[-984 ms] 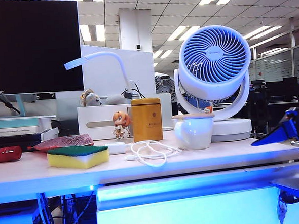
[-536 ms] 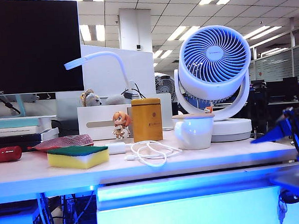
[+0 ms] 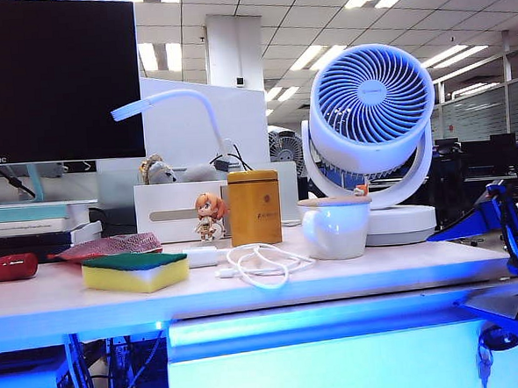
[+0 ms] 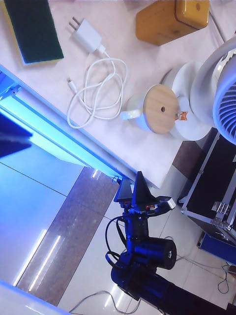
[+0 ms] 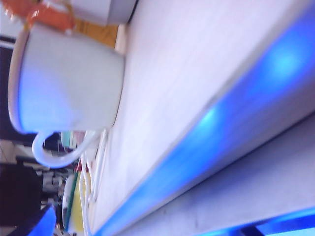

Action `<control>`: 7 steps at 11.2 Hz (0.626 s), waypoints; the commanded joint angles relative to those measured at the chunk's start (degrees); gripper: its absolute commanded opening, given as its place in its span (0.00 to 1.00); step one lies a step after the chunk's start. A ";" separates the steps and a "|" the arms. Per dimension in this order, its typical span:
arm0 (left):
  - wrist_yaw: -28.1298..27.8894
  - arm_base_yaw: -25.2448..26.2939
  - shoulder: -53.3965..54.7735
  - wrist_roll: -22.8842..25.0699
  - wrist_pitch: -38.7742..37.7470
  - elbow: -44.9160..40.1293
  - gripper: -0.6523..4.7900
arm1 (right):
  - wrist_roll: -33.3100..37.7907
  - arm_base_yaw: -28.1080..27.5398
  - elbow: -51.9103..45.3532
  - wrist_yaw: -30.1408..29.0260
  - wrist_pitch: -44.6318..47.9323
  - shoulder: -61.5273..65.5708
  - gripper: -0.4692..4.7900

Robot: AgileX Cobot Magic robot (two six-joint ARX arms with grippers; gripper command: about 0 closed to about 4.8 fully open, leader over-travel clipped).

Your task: Open the drawer, place the cleaning sponge inside, then close the drawer.

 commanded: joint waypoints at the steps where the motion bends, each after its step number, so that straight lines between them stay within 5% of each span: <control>1: 0.31 0.00 -0.09 0.22 0.50 0.13 0.11 | -2.62 -0.04 -0.09 -1.79 1.07 -1.20 0.98; 7: 0.31 0.00 -0.09 0.22 -0.42 0.13 0.11 | -6.12 -0.07 -7.08 -2.10 1.11 -5.95 0.98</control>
